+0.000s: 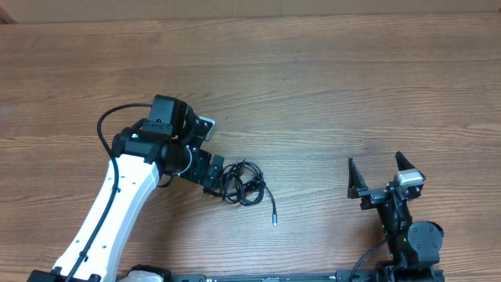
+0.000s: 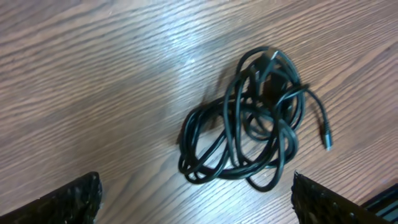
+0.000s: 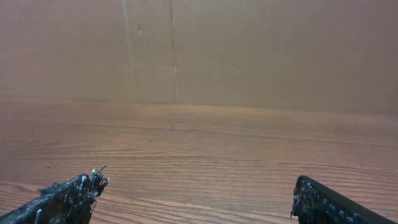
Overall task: Untangle cables
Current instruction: 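Lower the left gripper and grasp a loop of the black cable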
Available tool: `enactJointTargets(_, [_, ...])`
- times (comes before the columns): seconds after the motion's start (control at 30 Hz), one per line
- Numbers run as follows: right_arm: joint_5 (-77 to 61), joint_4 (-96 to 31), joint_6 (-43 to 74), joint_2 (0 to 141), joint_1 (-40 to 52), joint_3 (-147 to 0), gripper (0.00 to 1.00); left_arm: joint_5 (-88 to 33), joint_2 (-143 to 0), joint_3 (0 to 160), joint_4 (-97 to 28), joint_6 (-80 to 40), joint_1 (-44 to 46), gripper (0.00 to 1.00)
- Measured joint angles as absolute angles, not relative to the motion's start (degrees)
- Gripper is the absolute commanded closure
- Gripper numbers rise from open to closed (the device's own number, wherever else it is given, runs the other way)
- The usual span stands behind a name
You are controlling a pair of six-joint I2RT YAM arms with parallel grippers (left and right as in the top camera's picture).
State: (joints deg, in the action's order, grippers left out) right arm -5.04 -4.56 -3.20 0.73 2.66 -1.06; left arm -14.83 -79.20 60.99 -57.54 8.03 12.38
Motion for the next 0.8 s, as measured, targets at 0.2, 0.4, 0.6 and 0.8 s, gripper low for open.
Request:
enactJointTargets(0.2, [-5.0, -4.6, -3.2, 0.7, 2.7, -1.1, 0.00, -15.9, -79.2, 61.0, -56.9, 10.9, 13.6, 0.01])
enactJointTargets(0.4, [-5.0, -4.6, -3.2, 0.7, 2.7, -1.1, 0.00, -15.9, -79.2, 61.0, -54.4, 13.3, 14.3, 0.00])
enactJointTargets(0.6, [-5.0, -4.6, -3.2, 0.7, 2.7, -1.1, 0.00, -15.9, -79.7, 61.0, -53.9, 15.0, 15.5, 0.00])
enactJointTargets(0.8, [-5.0, -4.6, -3.2, 0.7, 2.7, -1.1, 0.00, -15.9, -85.5, 61.0, -53.1, 15.2, 18.8, 0.00])
